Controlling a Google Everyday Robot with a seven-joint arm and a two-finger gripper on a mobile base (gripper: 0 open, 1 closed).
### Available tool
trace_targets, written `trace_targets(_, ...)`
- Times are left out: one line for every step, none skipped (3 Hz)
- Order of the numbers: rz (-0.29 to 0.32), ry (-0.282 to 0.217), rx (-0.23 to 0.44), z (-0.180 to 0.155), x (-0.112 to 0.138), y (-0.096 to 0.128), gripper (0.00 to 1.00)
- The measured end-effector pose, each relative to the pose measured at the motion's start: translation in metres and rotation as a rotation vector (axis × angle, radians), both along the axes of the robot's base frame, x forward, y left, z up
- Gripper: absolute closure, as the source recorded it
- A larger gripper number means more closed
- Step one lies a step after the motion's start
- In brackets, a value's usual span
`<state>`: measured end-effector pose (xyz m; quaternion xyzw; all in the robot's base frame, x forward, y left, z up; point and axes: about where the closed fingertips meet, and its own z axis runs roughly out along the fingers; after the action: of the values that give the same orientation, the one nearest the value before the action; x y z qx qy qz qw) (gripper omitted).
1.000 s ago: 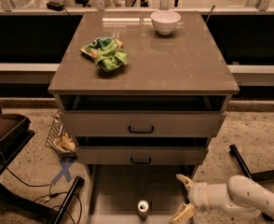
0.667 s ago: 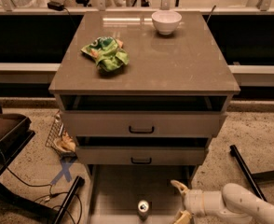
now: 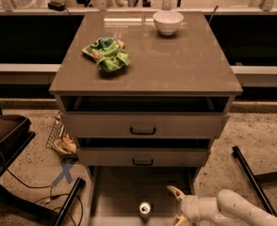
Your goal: Pick redbull can from bottom drawer and place on counter
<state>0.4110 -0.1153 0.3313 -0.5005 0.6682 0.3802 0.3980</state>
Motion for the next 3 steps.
trace_targets(0.011, -0.007, 0.034, -0.023, 0.013, 0.015, 0.00)
trace_targets(0.036, -0.031, 0.108, -0.052, 0.026, 0.033, 0.00)
trace_targets(0.057, -0.069, 0.171, -0.079, 0.038, 0.046, 0.00)
